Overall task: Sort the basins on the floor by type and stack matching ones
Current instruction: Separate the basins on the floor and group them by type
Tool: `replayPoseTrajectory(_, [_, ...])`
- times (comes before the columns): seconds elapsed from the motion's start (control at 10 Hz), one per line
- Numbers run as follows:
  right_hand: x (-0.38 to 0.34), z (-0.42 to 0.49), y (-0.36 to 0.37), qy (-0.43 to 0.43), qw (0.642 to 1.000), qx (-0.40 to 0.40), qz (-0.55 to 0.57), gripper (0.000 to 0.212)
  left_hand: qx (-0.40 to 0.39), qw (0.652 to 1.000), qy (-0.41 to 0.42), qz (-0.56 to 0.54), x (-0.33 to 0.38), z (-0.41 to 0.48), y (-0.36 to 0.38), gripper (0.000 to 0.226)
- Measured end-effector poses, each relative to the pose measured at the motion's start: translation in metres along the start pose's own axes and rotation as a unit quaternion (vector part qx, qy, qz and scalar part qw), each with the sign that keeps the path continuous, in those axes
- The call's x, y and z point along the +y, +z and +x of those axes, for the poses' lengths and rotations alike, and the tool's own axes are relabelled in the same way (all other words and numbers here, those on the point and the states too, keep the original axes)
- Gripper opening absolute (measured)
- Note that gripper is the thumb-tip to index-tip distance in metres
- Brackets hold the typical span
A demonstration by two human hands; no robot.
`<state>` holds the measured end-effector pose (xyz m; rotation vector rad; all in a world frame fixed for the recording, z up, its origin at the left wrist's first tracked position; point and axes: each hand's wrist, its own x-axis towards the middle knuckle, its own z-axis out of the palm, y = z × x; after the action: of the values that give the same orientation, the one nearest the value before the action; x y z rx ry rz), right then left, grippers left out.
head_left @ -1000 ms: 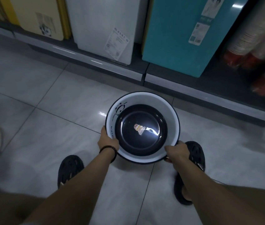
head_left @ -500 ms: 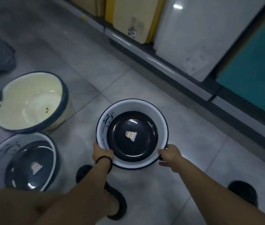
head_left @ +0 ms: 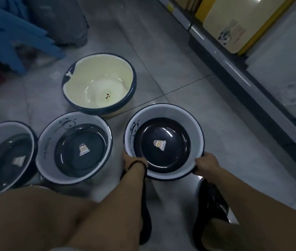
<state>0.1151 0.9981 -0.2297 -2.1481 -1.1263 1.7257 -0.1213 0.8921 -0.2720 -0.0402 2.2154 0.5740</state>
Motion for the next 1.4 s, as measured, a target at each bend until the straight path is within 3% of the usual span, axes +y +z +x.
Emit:
replayPoseTrajectory(0.1, [-0.014, -0.002, 0.007, 0.023, 0.998, -0.035, 0.041, 0.023, -0.008, 0.996, 0.040, 0.075, 0.016, -0.039, -0.037, 0.109])
replayPoseTrajectory(0.2, [-0.025, -0.015, 0.012, 0.010, 1.000, -0.028, 0.008, 0.023, -0.020, 0.984, 0.068, 0.164, 0.029, -0.061, -0.060, 0.089])
replayPoseTrajectory(0.3, [-0.012, -0.027, 0.013, -0.062, 0.977, 0.077, -0.188, 0.061, -0.052, 0.928, 0.109, 0.352, 0.051, -0.104, -0.115, 0.047])
replayPoseTrajectory(0.4, [-0.011, -0.058, 0.034, -0.166, 0.935, 0.128, -0.286, 0.074, -0.056, 0.873, 0.085, 0.477, 0.076, -0.126, -0.174, 0.053])
replayPoseTrajectory(0.5, [-0.043, -0.099, 0.078, -0.231, 0.925, 0.050, -0.298, 0.059, 0.009, 0.837, 0.134, 0.530, 0.089, -0.142, -0.240, 0.057])
replayPoseTrajectory(0.6, [-0.079, -0.141, 0.125, -0.177, 0.949, -0.192, -0.180, 0.031, 0.060, 0.819, 0.175, 0.543, 0.098, -0.174, -0.289, 0.045])
replayPoseTrajectory(0.7, [-0.081, -0.170, 0.165, -0.075, 0.939, -0.327, -0.073, 0.010, 0.028, 0.861, 0.182, 0.475, 0.097, -0.190, -0.309, 0.025])
replayPoseTrajectory(0.8, [-0.062, -0.168, 0.198, -0.030, 0.930, -0.362, -0.052, 0.016, 0.051, 0.845, 0.227, 0.480, 0.083, -0.166, -0.307, 0.035])
replayPoseTrajectory(1.0, [-0.018, -0.124, 0.262, 0.038, 0.943, -0.323, -0.068, 0.008, 0.051, 0.839, 0.250, 0.481, 0.052, -0.106, -0.311, 0.040])
replayPoseTrajectory(1.1, [-0.008, -0.111, 0.297, 0.059, 0.951, -0.298, -0.054, 0.007, 0.024, 0.854, 0.238, 0.462, 0.047, -0.093, -0.323, 0.042])
replayPoseTrajectory(1.3, [0.004, -0.098, 0.354, 0.105, 0.949, -0.297, 0.013, 0.042, 0.004, 0.891, 0.202, 0.407, 0.039, -0.081, -0.340, 0.041])
replayPoseTrajectory(1.4, [0.002, -0.107, 0.356, 0.089, 0.957, -0.262, 0.085, 0.032, 0.003, 0.899, 0.186, 0.397, 0.034, -0.085, -0.348, 0.042])
